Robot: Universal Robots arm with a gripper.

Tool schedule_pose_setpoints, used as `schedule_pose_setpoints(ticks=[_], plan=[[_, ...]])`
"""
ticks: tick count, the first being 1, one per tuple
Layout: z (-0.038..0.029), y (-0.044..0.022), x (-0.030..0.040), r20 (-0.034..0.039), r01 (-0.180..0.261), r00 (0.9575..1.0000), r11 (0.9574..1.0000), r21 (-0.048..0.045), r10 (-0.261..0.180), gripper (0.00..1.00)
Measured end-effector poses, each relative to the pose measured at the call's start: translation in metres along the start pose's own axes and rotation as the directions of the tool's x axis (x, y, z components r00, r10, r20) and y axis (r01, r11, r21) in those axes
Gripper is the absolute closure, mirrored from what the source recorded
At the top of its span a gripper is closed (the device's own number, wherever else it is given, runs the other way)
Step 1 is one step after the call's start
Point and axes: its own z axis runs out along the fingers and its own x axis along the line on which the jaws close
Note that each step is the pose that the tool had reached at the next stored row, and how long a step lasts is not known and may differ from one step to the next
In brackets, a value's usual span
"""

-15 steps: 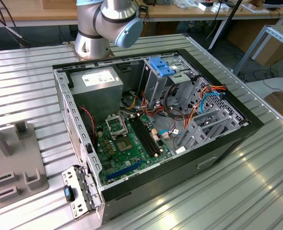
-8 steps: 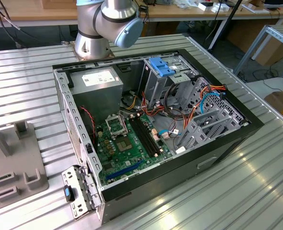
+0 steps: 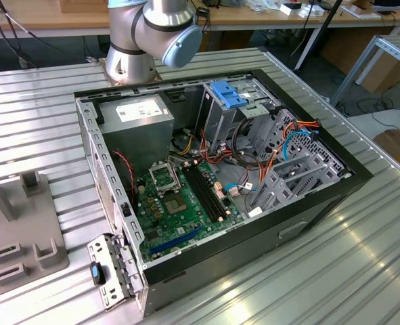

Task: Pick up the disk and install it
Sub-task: 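Pick up the disk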

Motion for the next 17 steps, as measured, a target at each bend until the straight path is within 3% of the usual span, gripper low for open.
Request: schedule_pose_setpoints(ticks=[4,9,11,13,17], plan=[[-0.0154,-0.0002,0.0000,0.0001,0.000,1.0000,1.0000,0.0003,0.000,0.63],[-0.0415,-0.0006,0.0001,0.0002,0.000,1.0000,1.0000,0.0005,0.000,0.63],[-0.0484,-0.0007,0.0001,0.0001,0.000,1.0000,1.0000,0.0004,0.000,0.63],[-0.0615,-0.0008,0.0001,0.0002,0.000,1.0000,1.0000,0.0007,0.000,0.63],[-0.0791,-0.0011,0.0002,0.0002,0.000,1.0000,1.0000,0.0012,0.000,0.63]])
